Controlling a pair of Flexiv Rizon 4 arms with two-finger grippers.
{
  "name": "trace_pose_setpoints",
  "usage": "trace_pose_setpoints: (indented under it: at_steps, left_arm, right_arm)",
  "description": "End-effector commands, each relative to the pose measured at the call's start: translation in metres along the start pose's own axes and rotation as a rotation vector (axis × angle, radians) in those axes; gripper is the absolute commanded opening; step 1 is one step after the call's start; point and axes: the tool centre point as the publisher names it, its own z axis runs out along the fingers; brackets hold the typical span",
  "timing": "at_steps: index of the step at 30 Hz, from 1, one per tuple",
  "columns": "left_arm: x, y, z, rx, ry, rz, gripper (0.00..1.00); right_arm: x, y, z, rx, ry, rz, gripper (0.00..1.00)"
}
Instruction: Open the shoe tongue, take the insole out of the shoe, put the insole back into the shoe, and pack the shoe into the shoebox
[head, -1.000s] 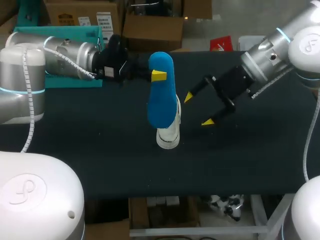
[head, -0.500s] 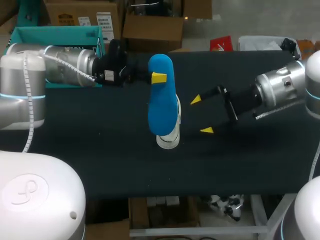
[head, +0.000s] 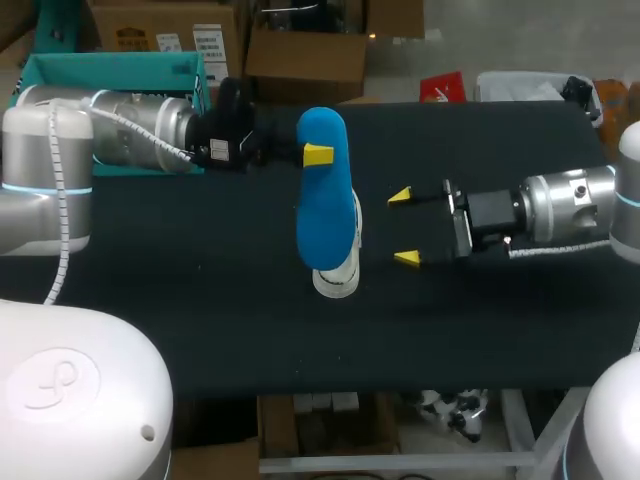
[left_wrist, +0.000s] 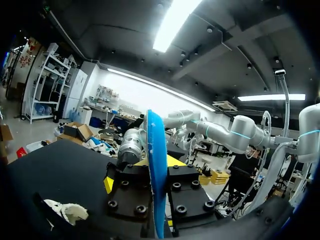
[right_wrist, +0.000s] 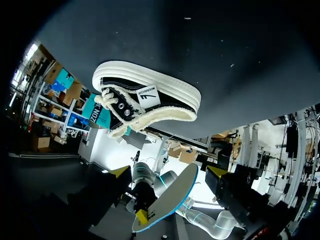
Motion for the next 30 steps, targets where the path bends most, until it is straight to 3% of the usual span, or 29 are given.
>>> trace_pose_setpoints:
  at_steps: [1,9,11,21,30]
  left_arm:
    - [-0.001,0.001,0.000,0.004,0.000,0.000,0.00]
    - [-0.001,0.001,0.000,0.004,0.000,0.000,0.00]
    - [0.000,0.010,0.006,-0.036,0.000,0.078,0.00]
    - [-0.002,0.036,0.017,-0.003,0.004,0.304,0.00]
    - [-0.012,0.057,0.039,-0.027,-0.032,0.506,0.00]
  right_arm:
    - [-0.007,-0.005,-0.001,-0.019,0.025,0.019,1.00]
    - [-0.007,-0.007,0.002,-0.007,0.008,0.010,1.00]
    - [-0.008,-0.004,0.004,0.003,0.005,0.023,1.00]
    - [-0.009,-0.004,0.016,0.000,0.020,0.123,1.00]
    - [-0.012,-0.007,0.030,0.041,0.025,0.154,1.00]
